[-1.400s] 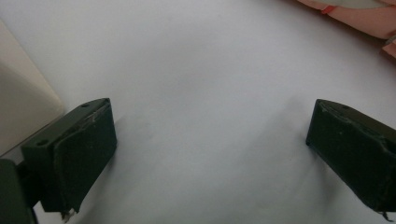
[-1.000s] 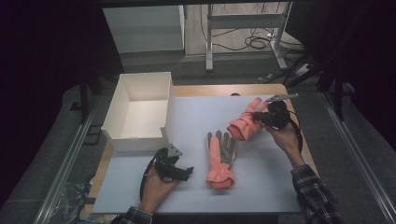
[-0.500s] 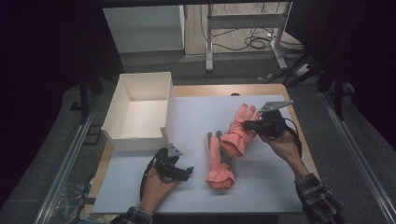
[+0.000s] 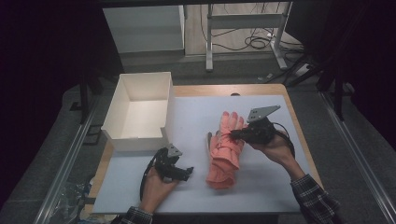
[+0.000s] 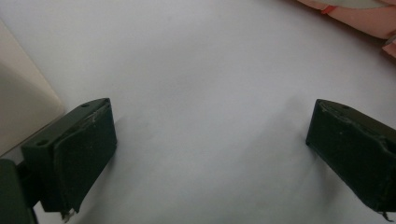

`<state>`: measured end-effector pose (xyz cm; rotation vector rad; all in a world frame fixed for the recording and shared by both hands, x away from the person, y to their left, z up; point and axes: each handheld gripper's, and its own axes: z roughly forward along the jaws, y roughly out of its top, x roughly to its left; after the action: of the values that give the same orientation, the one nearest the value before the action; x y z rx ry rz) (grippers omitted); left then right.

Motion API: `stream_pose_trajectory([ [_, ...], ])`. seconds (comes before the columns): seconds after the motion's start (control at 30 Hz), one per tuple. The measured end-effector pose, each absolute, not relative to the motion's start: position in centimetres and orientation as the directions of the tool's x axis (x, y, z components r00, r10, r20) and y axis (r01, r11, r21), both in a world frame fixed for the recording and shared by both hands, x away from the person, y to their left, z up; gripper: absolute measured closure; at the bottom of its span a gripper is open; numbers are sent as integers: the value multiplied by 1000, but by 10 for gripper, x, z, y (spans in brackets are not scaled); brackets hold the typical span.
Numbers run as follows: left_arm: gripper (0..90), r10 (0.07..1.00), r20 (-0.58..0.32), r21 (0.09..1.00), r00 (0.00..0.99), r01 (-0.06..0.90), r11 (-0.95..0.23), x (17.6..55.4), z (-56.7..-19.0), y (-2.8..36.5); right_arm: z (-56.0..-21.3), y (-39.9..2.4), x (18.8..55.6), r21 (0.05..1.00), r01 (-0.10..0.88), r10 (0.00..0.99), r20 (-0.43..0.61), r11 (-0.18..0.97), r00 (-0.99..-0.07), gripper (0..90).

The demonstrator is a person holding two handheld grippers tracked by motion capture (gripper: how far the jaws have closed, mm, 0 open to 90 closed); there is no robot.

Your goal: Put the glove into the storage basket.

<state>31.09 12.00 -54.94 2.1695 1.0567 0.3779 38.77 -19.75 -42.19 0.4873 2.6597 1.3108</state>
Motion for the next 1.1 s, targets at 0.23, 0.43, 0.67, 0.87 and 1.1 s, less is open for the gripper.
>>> stream_pose_trajectory([
  [0.23,17,778,-36,689,627,579,-435,311,-549,120,-431,-179,382,760,166,233,19,629,-972,862],
  [0.43,17,778,-37,690,627,579,-434,311,-549,120,-440,-165,384,730,125,170,13,672,-985,859],
  [0.67,17,778,-36,690,627,579,-434,311,-549,120,-451,-160,390,710,125,140,37,693,-989,847],
  [0.87,17,778,-36,690,627,579,-435,311,-549,120,-458,-159,390,684,134,166,19,717,-986,796],
  [1.1,17,778,-36,690,627,579,-435,311,-549,120,-458,-162,389,700,141,189,8,701,-982,680],
])
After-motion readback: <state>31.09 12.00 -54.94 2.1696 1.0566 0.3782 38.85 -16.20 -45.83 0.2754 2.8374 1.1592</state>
